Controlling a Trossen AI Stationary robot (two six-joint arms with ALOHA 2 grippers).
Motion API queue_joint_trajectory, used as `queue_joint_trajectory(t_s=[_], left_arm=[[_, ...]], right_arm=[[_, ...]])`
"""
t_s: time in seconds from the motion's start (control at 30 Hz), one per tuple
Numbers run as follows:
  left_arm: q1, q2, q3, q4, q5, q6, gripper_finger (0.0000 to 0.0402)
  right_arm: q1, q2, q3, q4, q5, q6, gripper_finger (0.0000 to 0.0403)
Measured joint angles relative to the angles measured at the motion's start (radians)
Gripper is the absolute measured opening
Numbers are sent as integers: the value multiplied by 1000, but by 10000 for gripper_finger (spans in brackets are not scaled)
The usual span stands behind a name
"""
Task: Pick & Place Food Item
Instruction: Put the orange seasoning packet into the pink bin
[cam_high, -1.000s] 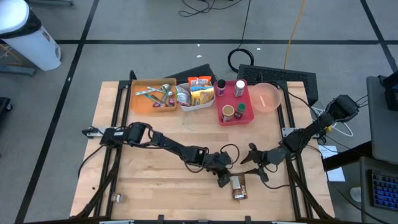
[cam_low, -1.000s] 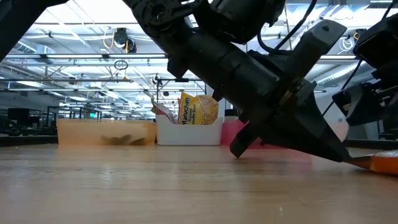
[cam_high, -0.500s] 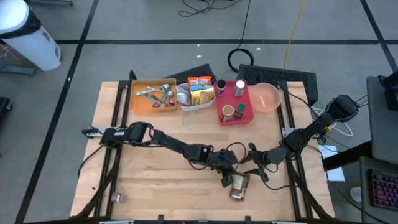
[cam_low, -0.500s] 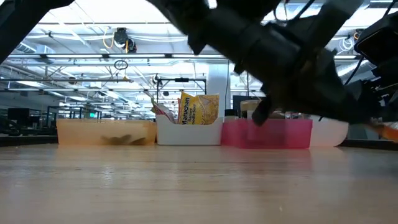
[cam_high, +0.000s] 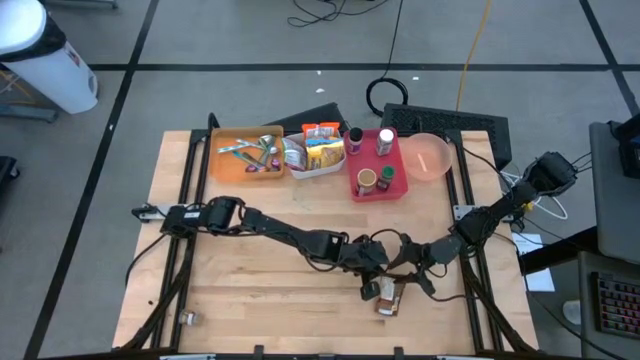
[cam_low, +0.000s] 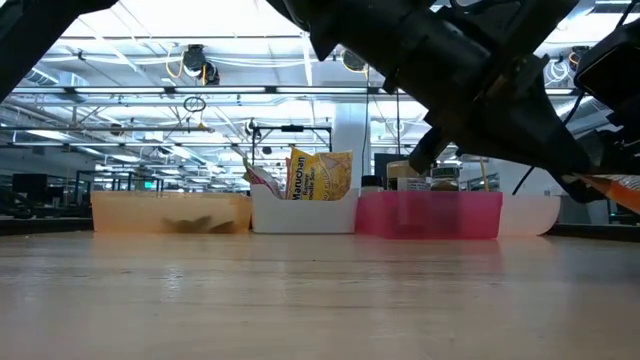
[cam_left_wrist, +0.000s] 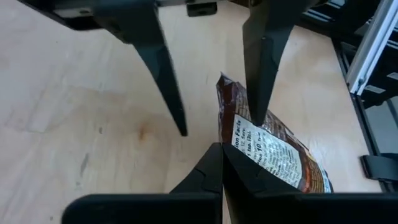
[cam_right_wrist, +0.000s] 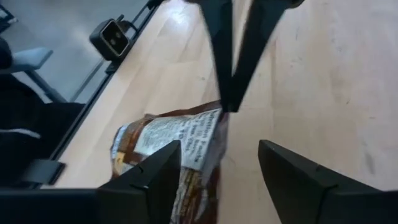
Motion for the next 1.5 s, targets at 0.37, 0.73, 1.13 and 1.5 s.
queue_joint_trajectory(t_s=[0.37,0.73,1.13,1.5], left_arm=[[0,0,0,1,-26,14,1],[63,-2,1,54,140,-63,45],[216,-147,2,105,444,-114,118],[192,-436,2,45,321,122,124]], right_arm=[[0,0,0,-18,-25,-29,65],[-1,0,0,-4,33,-41,2],[-33,0,0,3,59,-44,0],[-145,-141,48,-83,51,-173,0]])
